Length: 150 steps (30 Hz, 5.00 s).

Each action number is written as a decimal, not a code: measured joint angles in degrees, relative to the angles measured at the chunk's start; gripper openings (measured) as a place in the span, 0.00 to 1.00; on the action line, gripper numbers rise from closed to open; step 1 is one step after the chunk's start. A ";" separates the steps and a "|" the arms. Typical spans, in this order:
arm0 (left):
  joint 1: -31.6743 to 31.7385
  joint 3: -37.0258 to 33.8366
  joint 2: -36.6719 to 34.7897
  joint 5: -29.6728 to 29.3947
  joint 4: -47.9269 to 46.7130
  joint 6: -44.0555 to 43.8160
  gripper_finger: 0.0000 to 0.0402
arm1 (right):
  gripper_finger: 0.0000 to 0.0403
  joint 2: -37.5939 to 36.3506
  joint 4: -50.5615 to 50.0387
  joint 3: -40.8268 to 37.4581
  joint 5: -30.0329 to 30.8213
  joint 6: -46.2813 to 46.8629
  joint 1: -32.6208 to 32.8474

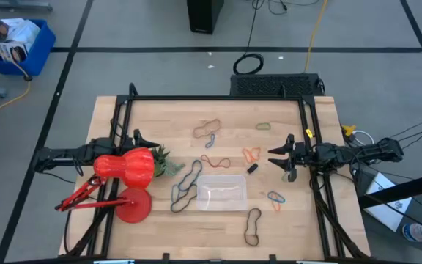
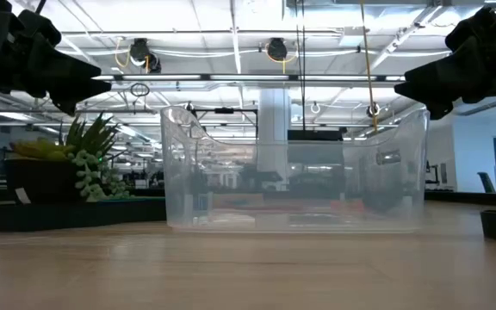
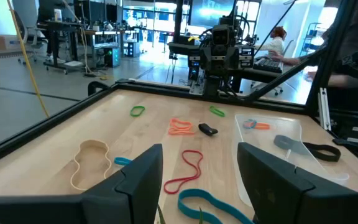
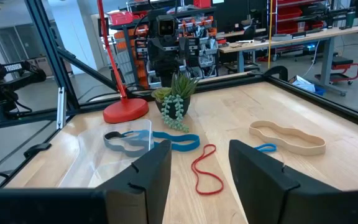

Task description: Pick and place rubber bands into bin

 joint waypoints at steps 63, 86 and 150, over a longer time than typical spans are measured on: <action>0.01 0.00 -0.01 0.00 0.01 0.00 0.53 | 0.39 0.04 -0.03 0.00 0.00 0.00 0.00; 0.01 -0.02 -0.01 -0.02 1.50 -0.33 0.53 | 0.39 0.46 -0.83 0.00 0.44 1.11 0.00; -0.01 0.05 0.01 -2.84 -0.23 0.18 0.53 | 0.22 94.82 -38.79 59.37 -9.01 18.03 23.65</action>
